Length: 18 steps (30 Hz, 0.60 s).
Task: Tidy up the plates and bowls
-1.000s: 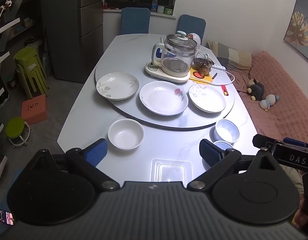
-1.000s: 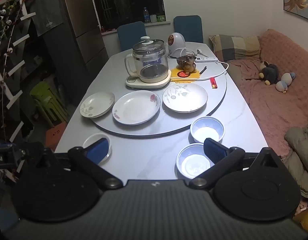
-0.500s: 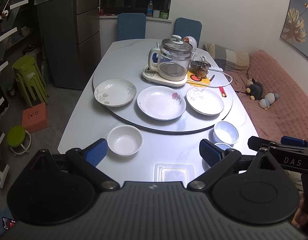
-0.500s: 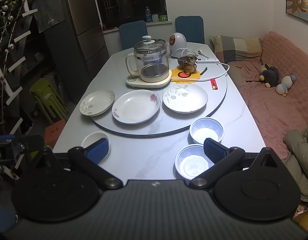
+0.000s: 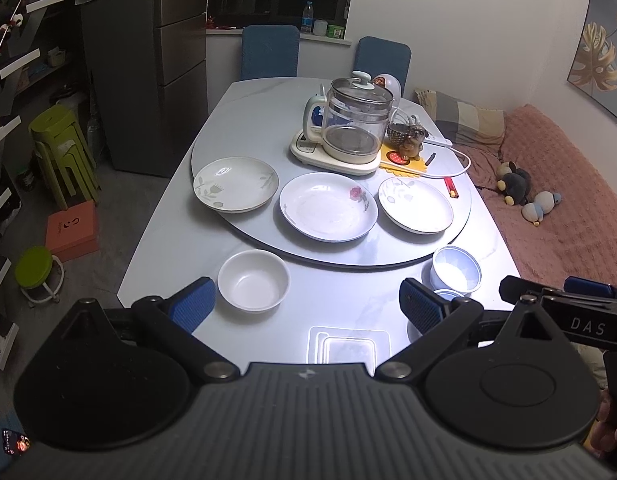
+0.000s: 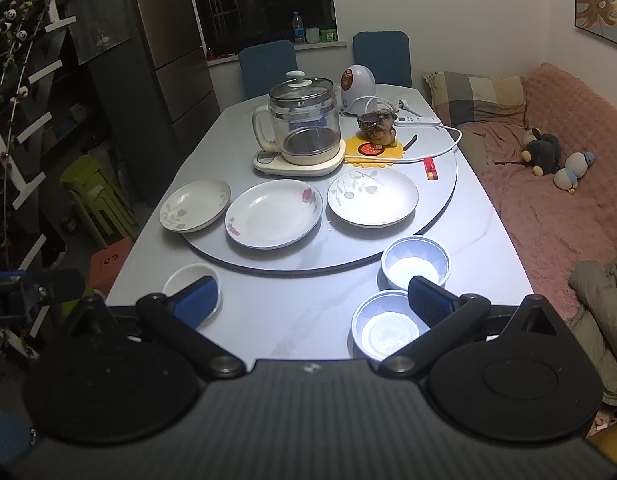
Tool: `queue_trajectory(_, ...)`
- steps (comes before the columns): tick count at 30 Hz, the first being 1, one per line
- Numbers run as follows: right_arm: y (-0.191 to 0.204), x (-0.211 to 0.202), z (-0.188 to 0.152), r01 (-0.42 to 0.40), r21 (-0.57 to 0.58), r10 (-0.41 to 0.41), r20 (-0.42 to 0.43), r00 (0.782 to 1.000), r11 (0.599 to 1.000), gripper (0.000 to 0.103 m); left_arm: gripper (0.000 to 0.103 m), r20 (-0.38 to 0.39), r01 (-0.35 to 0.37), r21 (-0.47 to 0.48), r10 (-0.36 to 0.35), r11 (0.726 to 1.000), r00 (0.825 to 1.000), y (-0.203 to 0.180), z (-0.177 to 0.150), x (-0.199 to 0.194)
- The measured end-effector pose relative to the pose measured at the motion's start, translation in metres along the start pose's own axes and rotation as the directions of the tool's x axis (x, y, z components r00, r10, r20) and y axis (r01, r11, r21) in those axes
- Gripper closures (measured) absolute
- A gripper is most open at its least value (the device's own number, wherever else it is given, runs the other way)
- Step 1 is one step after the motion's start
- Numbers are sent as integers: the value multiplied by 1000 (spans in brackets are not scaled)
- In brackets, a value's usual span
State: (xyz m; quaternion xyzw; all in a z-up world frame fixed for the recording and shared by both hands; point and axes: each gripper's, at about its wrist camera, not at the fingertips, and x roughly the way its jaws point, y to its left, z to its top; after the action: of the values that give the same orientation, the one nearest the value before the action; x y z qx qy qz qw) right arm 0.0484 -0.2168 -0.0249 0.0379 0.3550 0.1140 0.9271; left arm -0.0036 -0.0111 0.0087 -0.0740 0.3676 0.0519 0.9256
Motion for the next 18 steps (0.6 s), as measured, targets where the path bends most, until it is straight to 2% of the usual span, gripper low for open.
queue_trajectory(18,2,1,1,-7,-35,7,-6,1000,999,0,3,-6,-11,-25,11,1000,1000,-1,-1,2)
